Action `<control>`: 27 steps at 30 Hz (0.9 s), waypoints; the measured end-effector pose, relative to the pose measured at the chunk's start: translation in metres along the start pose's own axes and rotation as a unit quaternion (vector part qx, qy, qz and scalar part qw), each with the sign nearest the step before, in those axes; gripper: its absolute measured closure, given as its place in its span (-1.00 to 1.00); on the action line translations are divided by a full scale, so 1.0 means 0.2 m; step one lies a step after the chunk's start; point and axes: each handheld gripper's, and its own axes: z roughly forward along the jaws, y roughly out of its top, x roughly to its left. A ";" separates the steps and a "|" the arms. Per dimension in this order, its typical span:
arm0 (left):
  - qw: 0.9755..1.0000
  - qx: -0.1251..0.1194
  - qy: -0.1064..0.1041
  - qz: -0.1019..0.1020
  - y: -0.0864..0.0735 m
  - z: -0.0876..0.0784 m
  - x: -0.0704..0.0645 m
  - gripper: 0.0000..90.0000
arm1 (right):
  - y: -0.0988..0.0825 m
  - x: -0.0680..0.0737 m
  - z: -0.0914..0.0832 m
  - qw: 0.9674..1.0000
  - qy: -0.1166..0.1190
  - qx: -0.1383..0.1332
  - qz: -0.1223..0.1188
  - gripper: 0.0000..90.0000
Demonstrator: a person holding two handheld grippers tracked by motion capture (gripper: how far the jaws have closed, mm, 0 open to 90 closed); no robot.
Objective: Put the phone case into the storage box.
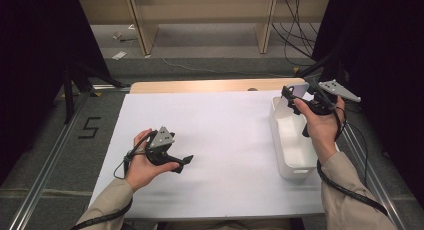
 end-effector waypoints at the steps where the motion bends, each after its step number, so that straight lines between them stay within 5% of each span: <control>1: 1.000 -0.001 0.000 0.000 0.00 0.00 0.00 -1.00 | 0.00 0.00 0.00 1.000 -0.002 0.000 0.001 -0.60; 27: 1.000 -0.003 -0.001 -0.001 0.00 0.00 0.00 -1.00 | -0.01 -0.06 0.00 1.000 -0.020 0.001 0.004 -0.60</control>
